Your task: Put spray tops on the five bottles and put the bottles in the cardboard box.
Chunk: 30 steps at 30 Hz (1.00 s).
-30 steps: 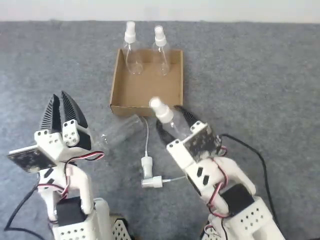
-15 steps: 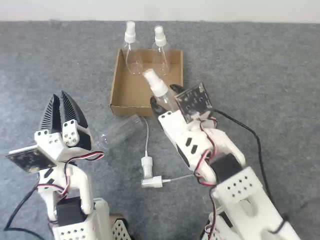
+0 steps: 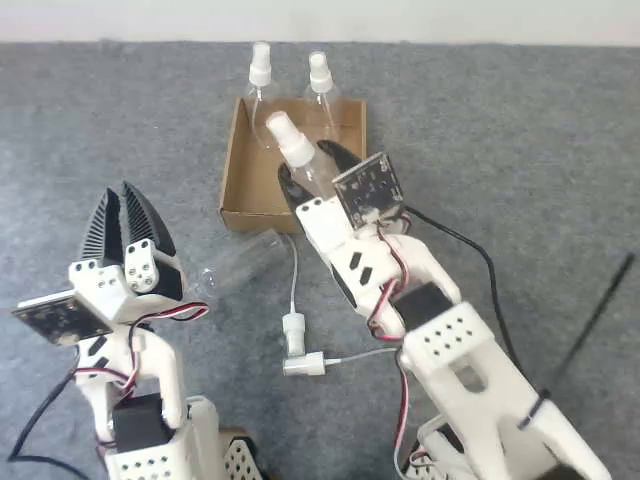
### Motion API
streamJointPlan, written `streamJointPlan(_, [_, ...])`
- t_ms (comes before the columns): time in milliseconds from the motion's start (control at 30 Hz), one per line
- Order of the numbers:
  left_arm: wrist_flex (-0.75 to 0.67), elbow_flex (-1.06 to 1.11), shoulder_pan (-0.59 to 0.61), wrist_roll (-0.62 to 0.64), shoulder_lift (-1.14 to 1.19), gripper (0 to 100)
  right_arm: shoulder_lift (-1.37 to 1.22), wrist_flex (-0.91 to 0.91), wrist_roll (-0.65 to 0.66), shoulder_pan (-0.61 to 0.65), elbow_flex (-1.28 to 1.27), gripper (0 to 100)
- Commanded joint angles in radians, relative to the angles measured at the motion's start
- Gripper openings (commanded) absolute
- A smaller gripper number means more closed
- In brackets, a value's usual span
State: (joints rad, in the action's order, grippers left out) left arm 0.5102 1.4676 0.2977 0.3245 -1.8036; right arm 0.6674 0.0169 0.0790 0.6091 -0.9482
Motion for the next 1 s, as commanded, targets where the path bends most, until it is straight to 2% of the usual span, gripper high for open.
streamJointPlan(0, [-0.029, -0.004, 0.003, 0.011, -0.017, 6, -0.087, -0.058, -0.008, 0.007, 0.144, 0.6])
streamJointPlan(600, [-0.029, -0.004, 0.003, 0.011, -0.017, 6, -0.414, -0.071, -0.015, 0.008, 0.437, 0.6])
streamJointPlan(967, [-0.034, 0.005, 0.003, 0.009, -0.017, 6, -0.596, -0.404, -0.015, 0.019, 0.451, 0.6])
